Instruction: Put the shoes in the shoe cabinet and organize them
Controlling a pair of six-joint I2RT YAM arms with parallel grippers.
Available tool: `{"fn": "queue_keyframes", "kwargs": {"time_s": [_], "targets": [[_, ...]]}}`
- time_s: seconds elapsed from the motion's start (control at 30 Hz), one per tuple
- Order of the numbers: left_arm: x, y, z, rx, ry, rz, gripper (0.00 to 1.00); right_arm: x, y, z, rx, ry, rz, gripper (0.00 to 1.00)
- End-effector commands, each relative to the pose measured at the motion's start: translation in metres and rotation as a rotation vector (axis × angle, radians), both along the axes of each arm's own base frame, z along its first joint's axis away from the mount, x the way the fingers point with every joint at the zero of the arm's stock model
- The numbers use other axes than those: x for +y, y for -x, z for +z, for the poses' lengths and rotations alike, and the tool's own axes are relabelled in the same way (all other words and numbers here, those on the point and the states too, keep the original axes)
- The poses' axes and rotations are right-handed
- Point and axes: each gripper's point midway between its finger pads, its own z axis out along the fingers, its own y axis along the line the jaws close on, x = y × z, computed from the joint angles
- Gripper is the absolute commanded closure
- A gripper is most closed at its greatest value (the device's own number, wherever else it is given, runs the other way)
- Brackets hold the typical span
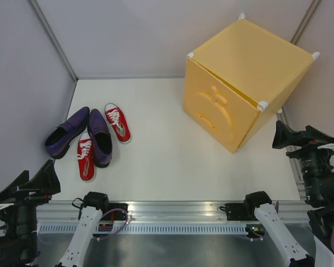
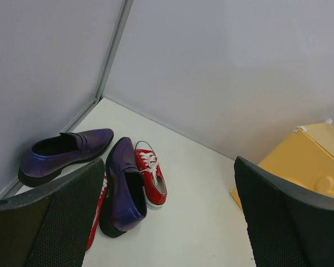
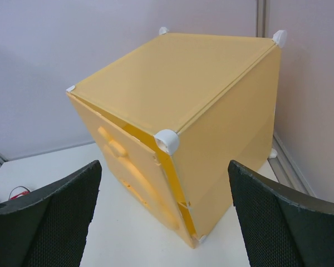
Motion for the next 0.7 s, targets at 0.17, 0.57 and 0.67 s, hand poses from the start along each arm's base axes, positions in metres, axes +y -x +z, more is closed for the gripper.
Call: {"fn": "queue_keyframes", "kwargs": {"time_s": [0.17, 0.57, 0.67], "targets": [[-0.008, -0.012, -0.012, 0.033, 0.019, -0.039, 0.0, 0.014, -0.008, -0.001, -0.005, 0.047, 0.071, 0.02], [-0.037, -0.059, -0.062, 0.229, -0.021, -0.162, 0.0, 0.041, -0.044, -0.039, 0.183, 0.068, 0.175, 0.02], [-0.048, -0.071, -0.076, 0.285, -0.026, -0.21, 0.0, 0.051, -0.063, -0.051, 0.259, 0.071, 0.207, 0.02]]}}
